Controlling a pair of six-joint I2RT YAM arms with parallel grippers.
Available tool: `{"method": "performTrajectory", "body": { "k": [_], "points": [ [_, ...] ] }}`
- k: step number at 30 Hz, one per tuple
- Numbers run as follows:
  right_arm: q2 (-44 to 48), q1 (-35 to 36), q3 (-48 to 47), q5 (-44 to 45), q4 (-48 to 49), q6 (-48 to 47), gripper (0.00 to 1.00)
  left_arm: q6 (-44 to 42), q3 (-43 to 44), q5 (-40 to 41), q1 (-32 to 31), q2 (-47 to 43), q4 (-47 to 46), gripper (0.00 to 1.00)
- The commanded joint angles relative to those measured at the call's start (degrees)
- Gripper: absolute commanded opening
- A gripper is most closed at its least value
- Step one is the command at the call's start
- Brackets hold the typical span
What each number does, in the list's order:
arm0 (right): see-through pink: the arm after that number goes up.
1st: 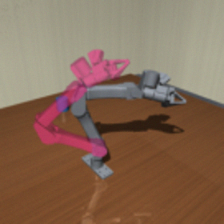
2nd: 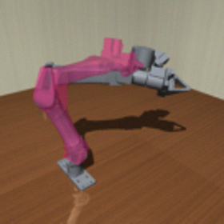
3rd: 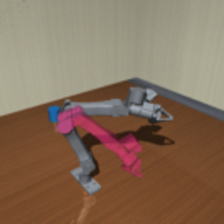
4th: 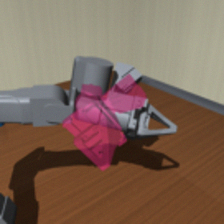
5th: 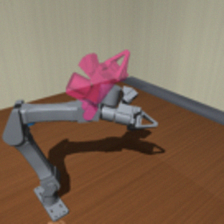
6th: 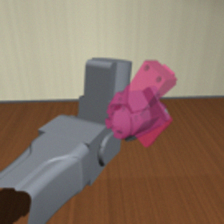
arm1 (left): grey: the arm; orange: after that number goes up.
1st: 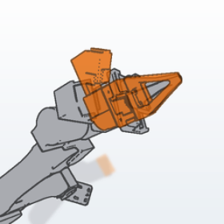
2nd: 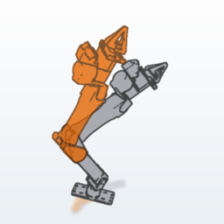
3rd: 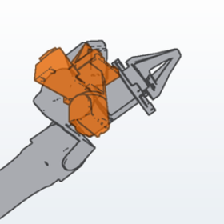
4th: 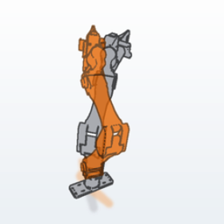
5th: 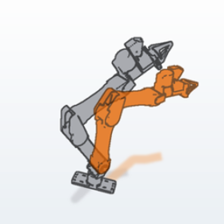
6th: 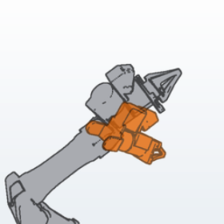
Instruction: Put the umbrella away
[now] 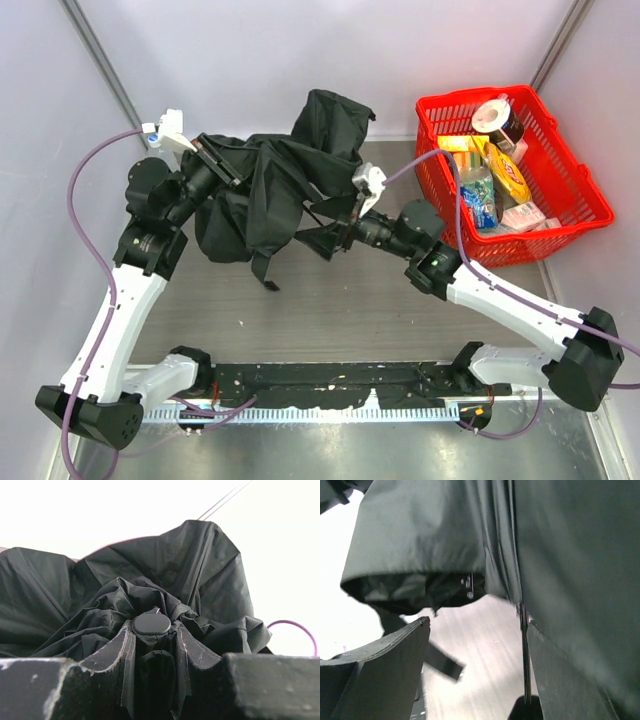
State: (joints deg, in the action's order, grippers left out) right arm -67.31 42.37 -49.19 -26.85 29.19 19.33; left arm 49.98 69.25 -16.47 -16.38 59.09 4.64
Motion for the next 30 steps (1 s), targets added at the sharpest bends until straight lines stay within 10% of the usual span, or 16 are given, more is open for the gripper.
{"method": "performTrajectory", "body": {
  "k": [1,10,14,15,19,23,30],
  "points": [
    [-0.80,6.84,-8.63,25.85,-17.67,-22.74,0.82,-0.32,4.66,-1.11,0.03,-0.12,-0.78,0.00],
    [-8.54,15.28,-13.13,40.44,-16.99,-29.70,0.61,2.14,6.94,-1.81,0.12,0.85,1.86,0.00],
    [-8.98,16.69,-3.78,40.75,-1.46,-31.37,0.02,2.23,7.56,-1.55,0.12,-0.03,3.17,0.00],
    [-8.46,16.17,-0.94,35.78,9.81,-33.20,0.01,1.54,7.56,-1.11,0.12,-0.55,3.87,0.02],
    [-8.72,12.85,4.28,27.77,17.39,-31.66,0.01,-5.05,8.09,3.36,0.12,-4.06,10.80,0.70],
    [-8.02,8.01,7.61,15.98,23.90,-24.36,0.01,-8.75,8.70,8.46,0.12,-8.72,17.31,0.99],
    [-5.47,1.23,8.85,1.91,27.94,-13.99,0.01,-9.64,4.24,9.90,0.12,-12.60,17.79,1.00]
  ]
}}
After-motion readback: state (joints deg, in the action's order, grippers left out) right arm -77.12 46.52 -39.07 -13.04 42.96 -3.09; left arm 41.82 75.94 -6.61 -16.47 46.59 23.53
